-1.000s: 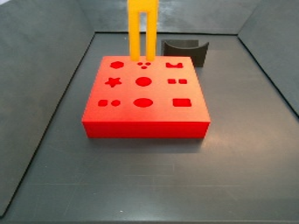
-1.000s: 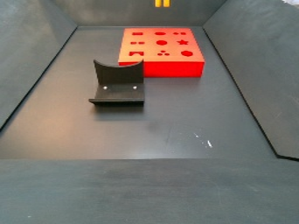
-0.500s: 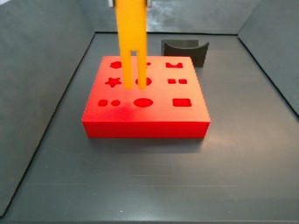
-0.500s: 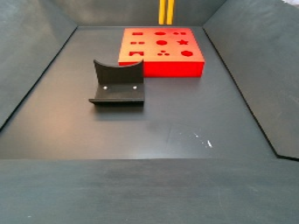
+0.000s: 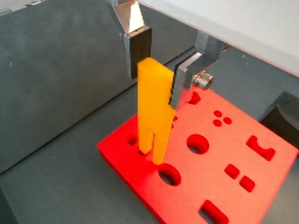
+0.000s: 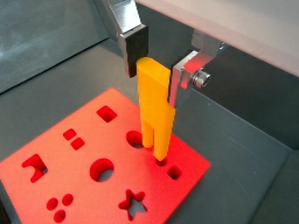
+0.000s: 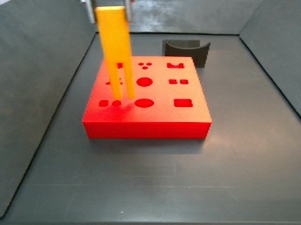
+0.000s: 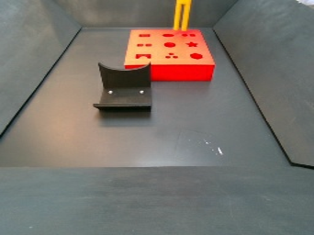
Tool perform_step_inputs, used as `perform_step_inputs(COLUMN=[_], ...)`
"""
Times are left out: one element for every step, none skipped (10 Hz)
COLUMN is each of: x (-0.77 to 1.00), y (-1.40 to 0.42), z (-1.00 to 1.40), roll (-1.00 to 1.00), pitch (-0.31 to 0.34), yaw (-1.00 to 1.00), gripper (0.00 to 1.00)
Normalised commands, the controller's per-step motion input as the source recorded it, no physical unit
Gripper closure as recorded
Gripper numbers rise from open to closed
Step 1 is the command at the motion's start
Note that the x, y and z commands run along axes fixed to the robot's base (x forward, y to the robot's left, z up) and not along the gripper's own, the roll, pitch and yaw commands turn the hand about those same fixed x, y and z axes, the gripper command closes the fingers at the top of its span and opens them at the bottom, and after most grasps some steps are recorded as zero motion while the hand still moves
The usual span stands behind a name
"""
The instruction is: Insert the square-circle object.
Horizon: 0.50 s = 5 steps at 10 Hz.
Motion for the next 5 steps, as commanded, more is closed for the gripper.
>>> perform_step_inputs(x=[-0.31,-0.1,-0.09,0.0,0.09], y=[-0.07,-0.1,-0.08,-0.06,0.0], z=[-0.04,-0.19,-0.25,-0.21,-0.23], roll=[0.05,0.11,0.11,0.0,0.0], pitch=[0.0,0.093,0.09,0.0,0.0], yaw=[0.06,0.11,0.11,0.02,0.01], gripper=[1.0,1.0,1.0,1.0,1.0])
